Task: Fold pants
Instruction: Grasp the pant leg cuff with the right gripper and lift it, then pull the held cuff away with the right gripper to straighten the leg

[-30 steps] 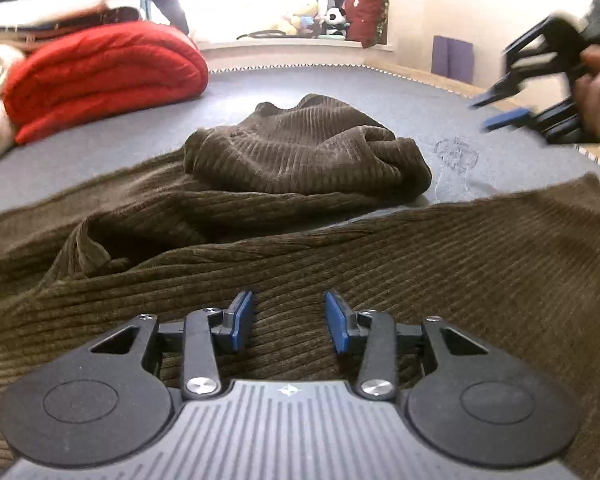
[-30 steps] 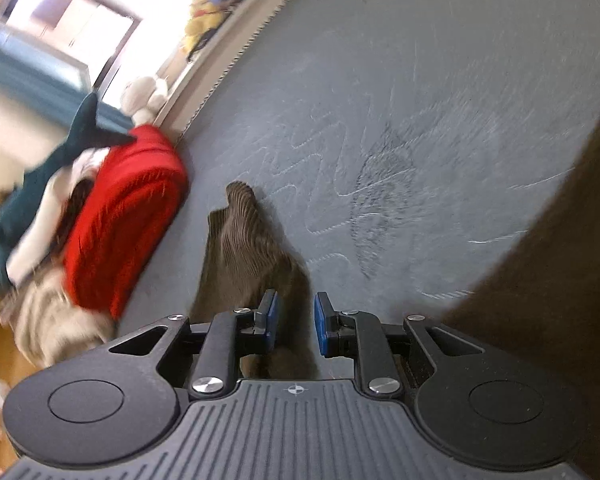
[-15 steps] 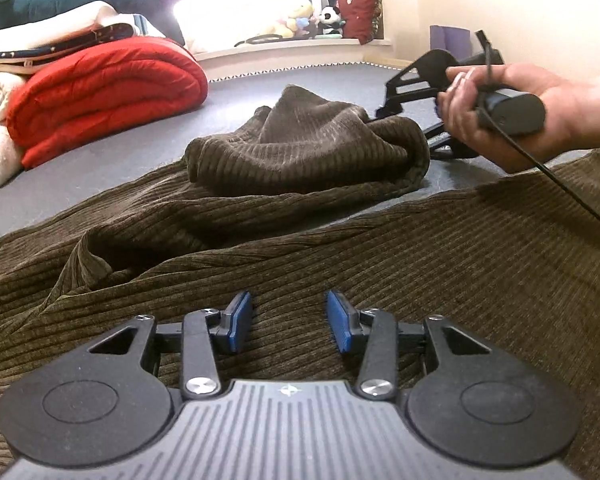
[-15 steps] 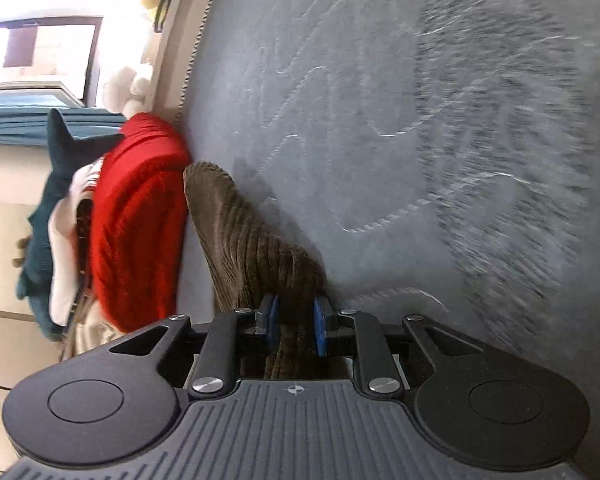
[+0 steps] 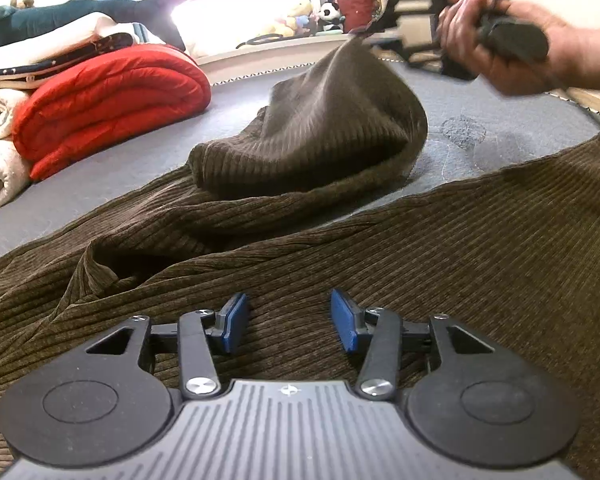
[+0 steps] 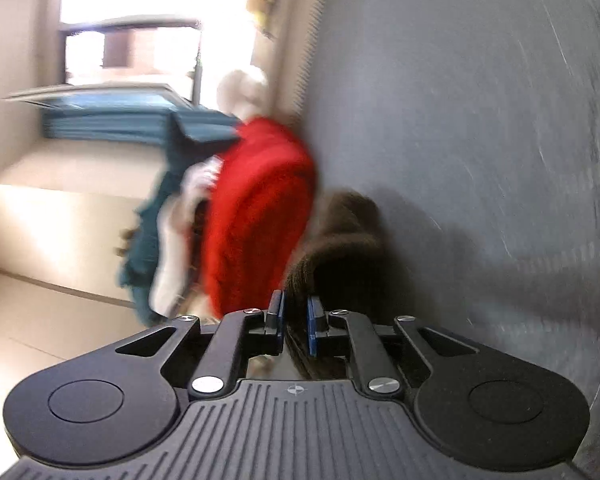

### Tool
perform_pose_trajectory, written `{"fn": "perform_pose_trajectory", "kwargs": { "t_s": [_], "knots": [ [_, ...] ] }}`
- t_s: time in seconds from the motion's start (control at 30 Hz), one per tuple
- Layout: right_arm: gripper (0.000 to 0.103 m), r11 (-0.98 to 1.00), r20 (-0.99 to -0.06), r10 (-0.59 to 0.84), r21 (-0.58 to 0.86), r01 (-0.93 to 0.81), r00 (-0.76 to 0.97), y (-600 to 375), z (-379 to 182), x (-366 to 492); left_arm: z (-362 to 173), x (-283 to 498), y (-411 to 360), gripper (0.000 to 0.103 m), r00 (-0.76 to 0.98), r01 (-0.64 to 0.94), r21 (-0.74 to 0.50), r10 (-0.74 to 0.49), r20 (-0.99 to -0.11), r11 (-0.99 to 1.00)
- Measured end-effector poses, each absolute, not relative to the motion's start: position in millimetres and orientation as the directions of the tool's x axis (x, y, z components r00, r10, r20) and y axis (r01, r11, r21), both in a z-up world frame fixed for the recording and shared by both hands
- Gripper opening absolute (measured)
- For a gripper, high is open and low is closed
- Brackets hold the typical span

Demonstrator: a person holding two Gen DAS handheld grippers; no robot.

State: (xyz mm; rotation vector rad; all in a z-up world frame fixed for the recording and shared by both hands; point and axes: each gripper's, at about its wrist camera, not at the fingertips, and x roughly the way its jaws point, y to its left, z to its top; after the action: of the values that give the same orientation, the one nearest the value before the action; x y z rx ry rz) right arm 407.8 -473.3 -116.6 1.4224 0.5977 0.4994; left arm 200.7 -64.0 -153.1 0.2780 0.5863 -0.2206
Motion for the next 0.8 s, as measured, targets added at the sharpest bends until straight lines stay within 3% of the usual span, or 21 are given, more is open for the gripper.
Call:
{"fn": "perform_pose_trajectory", "kwargs": {
  "t_s": [0.13,0.2,0.27,0.3,0.37,0.43,0.47,0.57,0.8],
  "knots": [
    [0.01,0.092,-0.009,0.537,0.995,-0.048,0.844,-519.9,-87.0,388.8,-153.2,199.7,-66.6,0.055,0.813,0.279,0.198,-0.121,-0.57,0.94],
    [0.009,0.134,0.017,0.4,0.988,-0.077,0.916,-552.2,-70.0,363.3,-153.2,199.6,-66.7,0.055,0.813,0.279,0.198,-0.122,-0.569,0.94],
    [0.009,0.326,-0.052,0.245,0.945,-0.031,0.968,-571.8,-44.2,332.5,-153.3,199.9,-66.2,0.055,0.812,0.28,0.192,-0.125,-0.57,0.941],
    [0.001,0.422,-0.09,0.17,0.907,0.01,0.981,-571.2,-33.4,319.4,-153.4,200.0,-66.0,0.055,0.812,0.28,0.189,-0.127,-0.57,0.941],
    [0.0,0.524,-0.194,0.003,0.836,0.163,0.981,-573.5,-23.8,294.7,-153.1,200.6,-64.9,0.055,0.811,0.28,0.183,-0.13,-0.57,0.942],
    [0.004,0.526,-0.374,0.081,0.804,0.279,0.924,-579.0,-39.4,302.9,-152.7,200.9,-64.5,0.055,0.811,0.279,0.182,-0.13,-0.57,0.943],
    [0.004,0.492,-0.432,0.16,0.814,0.308,0.887,-584.1,-57.8,305.5,-152.5,201.0,-64.4,0.055,0.812,0.278,0.185,-0.128,-0.57,0.943],
    [0.004,0.395,-0.55,0.144,0.794,0.462,0.823,-601.6,-95.2,293.2,-152.2,200.5,-66.0,0.056,0.814,0.277,0.194,-0.122,-0.568,0.941],
    [0.026,0.113,-0.514,0.174,0.858,0.502,0.84,-635.4,-151.3,279.8,-148.5,198.5,-76.1,0.057,0.813,0.267,0.223,-0.095,-0.575,0.937]
  ]
}}
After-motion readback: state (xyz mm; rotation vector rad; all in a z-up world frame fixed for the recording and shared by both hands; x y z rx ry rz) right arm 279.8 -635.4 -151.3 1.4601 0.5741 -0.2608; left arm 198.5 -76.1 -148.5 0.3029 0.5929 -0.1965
